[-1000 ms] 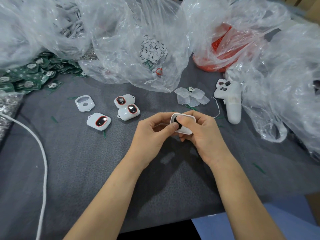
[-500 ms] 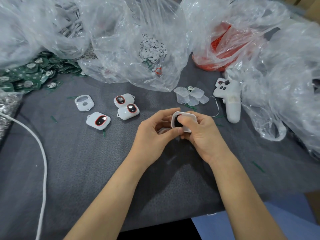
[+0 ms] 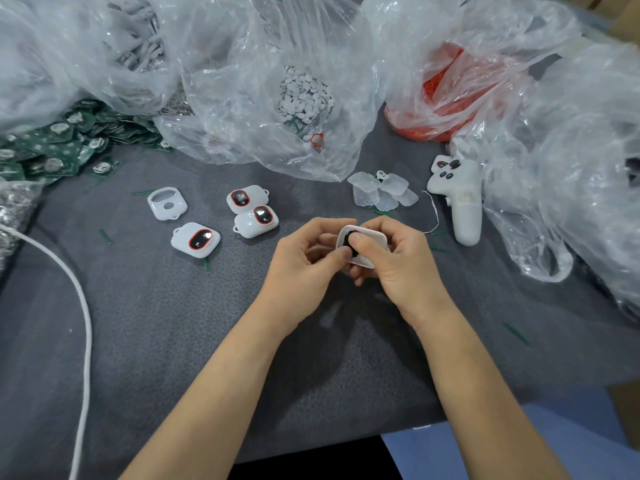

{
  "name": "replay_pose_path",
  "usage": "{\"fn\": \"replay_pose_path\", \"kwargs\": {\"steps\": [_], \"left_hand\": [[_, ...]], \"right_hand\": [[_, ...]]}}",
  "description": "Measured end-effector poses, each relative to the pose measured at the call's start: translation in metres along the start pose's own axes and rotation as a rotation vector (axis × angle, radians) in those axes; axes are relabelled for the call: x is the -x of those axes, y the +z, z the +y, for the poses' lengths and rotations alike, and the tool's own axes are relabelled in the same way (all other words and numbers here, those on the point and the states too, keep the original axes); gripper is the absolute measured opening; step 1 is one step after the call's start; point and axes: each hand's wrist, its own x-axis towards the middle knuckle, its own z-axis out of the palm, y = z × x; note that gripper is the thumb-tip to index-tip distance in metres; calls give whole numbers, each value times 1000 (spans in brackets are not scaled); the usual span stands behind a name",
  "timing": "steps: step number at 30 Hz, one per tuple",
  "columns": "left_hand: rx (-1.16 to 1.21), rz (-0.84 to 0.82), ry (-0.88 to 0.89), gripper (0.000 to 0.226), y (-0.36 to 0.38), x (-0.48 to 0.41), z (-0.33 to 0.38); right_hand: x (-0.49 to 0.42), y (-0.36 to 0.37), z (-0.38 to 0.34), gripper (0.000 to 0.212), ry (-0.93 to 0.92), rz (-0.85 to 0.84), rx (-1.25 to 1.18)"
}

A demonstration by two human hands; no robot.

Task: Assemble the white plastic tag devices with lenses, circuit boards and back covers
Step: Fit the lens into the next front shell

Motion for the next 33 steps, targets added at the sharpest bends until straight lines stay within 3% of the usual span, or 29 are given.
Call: {"fn": "replay_pose_path", "kwargs": {"steps": [19, 24, 33], "left_hand": [[-46, 35, 25, 20, 4, 1, -2], [-4, 131, 62, 25, 7, 1, 1], [-1, 176, 35, 14, 2, 0, 3]], "right_hand": [[-1, 4, 6, 16, -122, 14, 181], [0, 0, 3, 3, -116, -21, -72], [-1, -2, 4, 11, -38, -107, -203]]}}
